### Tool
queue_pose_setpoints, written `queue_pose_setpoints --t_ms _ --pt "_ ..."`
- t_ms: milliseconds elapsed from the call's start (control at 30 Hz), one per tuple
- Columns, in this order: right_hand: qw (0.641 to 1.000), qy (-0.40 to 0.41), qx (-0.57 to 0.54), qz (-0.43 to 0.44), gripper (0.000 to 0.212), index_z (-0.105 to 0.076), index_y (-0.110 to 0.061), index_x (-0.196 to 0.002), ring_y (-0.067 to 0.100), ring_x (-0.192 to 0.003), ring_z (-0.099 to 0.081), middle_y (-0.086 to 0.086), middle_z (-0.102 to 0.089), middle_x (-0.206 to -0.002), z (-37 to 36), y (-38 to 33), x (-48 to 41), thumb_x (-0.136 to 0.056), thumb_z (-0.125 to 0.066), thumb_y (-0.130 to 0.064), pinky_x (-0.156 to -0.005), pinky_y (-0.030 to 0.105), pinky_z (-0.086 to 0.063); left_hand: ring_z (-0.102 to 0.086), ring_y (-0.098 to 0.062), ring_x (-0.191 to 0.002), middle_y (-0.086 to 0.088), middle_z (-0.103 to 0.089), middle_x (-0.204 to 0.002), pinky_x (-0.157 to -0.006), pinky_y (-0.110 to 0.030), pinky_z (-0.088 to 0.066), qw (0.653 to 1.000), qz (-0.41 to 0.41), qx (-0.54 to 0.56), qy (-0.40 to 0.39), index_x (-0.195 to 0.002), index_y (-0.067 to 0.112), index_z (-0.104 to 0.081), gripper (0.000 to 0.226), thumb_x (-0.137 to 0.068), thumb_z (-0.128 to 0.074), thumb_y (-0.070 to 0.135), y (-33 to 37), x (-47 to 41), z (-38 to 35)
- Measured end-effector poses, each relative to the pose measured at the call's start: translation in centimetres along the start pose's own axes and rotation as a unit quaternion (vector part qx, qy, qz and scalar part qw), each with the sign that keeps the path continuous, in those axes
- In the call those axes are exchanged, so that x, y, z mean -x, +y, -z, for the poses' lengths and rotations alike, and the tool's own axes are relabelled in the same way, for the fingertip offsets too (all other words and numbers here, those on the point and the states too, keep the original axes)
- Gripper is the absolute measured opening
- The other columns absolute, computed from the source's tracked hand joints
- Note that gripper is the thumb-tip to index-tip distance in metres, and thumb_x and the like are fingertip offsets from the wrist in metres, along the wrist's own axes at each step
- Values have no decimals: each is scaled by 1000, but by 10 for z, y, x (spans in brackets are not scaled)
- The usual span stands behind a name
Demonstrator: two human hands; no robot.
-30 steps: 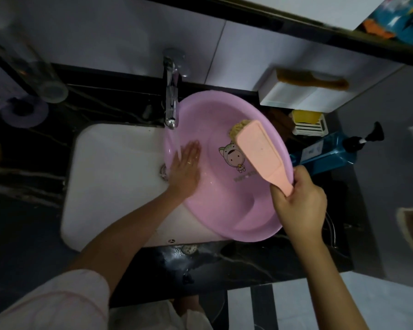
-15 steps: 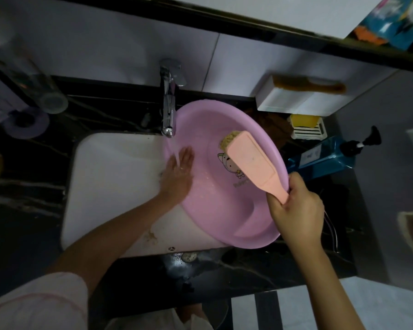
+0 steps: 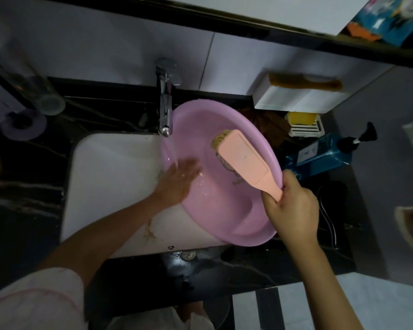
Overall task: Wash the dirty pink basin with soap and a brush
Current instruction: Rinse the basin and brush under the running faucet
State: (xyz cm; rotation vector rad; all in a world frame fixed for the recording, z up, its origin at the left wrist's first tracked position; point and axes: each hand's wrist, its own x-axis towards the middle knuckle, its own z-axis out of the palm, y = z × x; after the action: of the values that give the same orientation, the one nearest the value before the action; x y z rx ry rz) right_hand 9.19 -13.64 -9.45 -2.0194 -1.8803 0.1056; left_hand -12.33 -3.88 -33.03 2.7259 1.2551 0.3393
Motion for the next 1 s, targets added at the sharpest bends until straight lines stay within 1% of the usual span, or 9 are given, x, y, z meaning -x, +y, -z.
queue_pose_setpoints --t_ms 133,333,400,467,533,600,700,900,1000 --pt "1000 8 4 -3 26 -57 -2 -89 23 -46 -56 9 -61 -62 -1 2 0 -80 -73 -20 -43 29 -46 -38 -29 -133 -18 -47 -140 -114 -40 -18 997 55 -7 58 -132 5 -52 51 -83 -39 12 -11 0 14" --pt "1000 15 7 1 26 -56 -3 -86 23 -44 -56 8 -60 -61 -2 3 0 -79 -73 -21 -41 33 -49 -63 -24 -92 -9 -66 -104 -82 -30 -51 958 140 237 77 -96 11 -69 35 -73 -47 -1 28 43 17" --pt "1000 12 8 3 26 -56 -4 -86 22 -44 -55 7 -59 -60 0 3 0 -81 -72 -23 -41 34 -48 -49 -17 -95 -13 -50 -118 -83 -17 -45 896 289 311 131 -112 4 -57 40 -74 -59 -8 40 45 33" --pt "1000 11 5 8 26 -56 -4 -86 22 -43 -54 6 -58 -59 1 2 0 -81 -71 -24 -40 32 -47 -38 -11 -98 -12 -35 -125 -79 -1 -33 782 440 418 144 -127 -5 -41 55 -78 -65 -9 43 33 50" --pt "1000 0 7 6 26 -55 -4 -87 22 -44 -54 6 -58 -60 4 1 0 -83 -68 -26 -41 32 -46 -45 -16 -100 -10 -44 -125 -71 -12 -44 655 482 577 73 -132 -3 -38 55 -83 -63 -6 35 20 56" --pt "999 -32 20 -1 27 -55 -6 -90 23 -48 -56 6 -60 -64 8 2 -4 -86 -63 -32 -44 34 -48 -53 -22 -91 -10 -57 -107 -60 -22 -50 612 468 637 -1 -117 4 -52 43 -77 -65 -6 27 15 57" --pt "996 -57 62 27 28 -54 -11 -93 24 -53 -58 4 -61 -68 24 6 -16 -87 -58 -38 -49 37 -51 -54 -23 -74 -11 -54 -78 -54 -23 -53 647 486 587 6 -85 8 -52 26 -67 -58 -10 17 21 57" --pt "991 -37 62 109 31 -55 -12 -110 25 -69 -59 5 -64 -87 42 -6 -76 -91 -55 -37 -55 28 -40 -60 -25 -77 -16 -64 -93 -62 -28 -45 796 442 409 56 -113 4 -55 34 -79 -55 5 -16 10 69" --pt "991 -57 64 102 32 -55 -11 -112 25 -74 -62 7 -67 -91 35 -12 -93 -90 -56 -35 -57 31 -46 -62 -28 -91 -14 -66 -102 -73 -28 -42 829 409 369 95 -114 7 -59 31 -84 -52 1 -29 -2 81"
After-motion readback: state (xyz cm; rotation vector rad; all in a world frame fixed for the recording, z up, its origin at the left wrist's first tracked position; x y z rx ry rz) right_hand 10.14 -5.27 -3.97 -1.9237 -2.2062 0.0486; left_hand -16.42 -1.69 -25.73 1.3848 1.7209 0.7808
